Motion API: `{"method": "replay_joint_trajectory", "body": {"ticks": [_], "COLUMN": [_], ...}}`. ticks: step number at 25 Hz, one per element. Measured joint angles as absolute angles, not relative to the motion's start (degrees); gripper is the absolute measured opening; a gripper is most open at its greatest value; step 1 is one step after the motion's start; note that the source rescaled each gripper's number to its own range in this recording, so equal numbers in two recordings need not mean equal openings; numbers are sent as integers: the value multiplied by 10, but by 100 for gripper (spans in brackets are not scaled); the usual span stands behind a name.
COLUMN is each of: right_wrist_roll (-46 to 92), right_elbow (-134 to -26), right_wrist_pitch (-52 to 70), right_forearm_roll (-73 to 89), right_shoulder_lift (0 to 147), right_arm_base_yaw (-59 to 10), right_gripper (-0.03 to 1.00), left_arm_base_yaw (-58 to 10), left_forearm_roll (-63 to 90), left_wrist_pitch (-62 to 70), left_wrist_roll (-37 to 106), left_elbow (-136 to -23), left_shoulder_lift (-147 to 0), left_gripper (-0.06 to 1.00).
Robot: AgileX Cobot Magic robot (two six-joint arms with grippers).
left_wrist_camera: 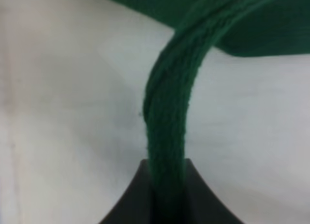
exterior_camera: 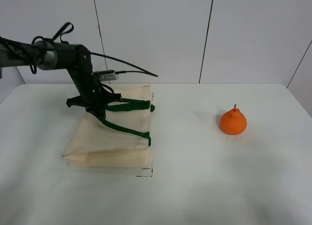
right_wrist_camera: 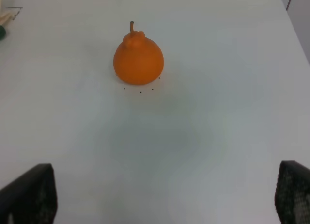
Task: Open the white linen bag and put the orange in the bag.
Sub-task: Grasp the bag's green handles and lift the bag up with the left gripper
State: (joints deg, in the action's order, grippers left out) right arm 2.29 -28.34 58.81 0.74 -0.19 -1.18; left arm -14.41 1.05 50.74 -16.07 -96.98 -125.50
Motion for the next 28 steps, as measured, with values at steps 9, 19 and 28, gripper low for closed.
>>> {"method": "replay_joint_trajectory", "body": {"ticks": [9,19,28], "right_wrist_roll": [23,22,22], "right_elbow": [-283,-283,-283], "right_wrist_pitch": [588,588,588], "right_forearm_roll": [7,9,10], "right_shoulder_lift": [-2,-2,-2], "right_arm_base_yaw": [-12,-12,-12], "right_gripper": [100,100,100], "left_arm_base_yaw": [-144,-144,-154], "left_forearm_roll": [10,49,74], "left_wrist_pitch": [621,682,682], "left_wrist_roll": [-153,-117,-113], "left_elbow": [-1059,-1183,-1188], "left_shoulder_lift": [-1151,-1117,-1078], "left_gripper": [1,0,0]}}
